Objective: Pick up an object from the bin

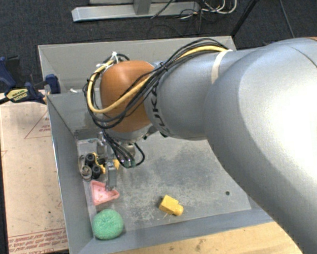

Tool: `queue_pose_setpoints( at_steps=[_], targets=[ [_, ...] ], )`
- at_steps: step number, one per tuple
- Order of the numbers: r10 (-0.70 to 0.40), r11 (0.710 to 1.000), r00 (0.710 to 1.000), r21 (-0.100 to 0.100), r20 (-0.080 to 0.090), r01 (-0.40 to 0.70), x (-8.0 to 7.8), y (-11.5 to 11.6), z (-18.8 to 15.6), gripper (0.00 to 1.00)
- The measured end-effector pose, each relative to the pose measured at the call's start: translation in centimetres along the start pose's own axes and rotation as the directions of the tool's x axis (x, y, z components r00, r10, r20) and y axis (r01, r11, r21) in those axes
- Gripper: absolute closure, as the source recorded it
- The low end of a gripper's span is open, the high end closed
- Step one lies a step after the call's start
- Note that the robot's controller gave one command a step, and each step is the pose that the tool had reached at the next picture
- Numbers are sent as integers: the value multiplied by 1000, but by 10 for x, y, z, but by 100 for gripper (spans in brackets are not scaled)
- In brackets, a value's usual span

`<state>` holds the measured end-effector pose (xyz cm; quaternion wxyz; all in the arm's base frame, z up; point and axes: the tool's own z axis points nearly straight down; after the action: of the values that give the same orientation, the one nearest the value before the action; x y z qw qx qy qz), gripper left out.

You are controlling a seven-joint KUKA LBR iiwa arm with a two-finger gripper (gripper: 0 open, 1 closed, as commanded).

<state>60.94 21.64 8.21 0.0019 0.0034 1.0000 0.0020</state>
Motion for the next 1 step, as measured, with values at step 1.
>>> queue_pose_setpoints(
  at_steps=[1],
  targets=[
    [-9,1000,1000,9,-2,9,-9,12,10,100]
  ],
)
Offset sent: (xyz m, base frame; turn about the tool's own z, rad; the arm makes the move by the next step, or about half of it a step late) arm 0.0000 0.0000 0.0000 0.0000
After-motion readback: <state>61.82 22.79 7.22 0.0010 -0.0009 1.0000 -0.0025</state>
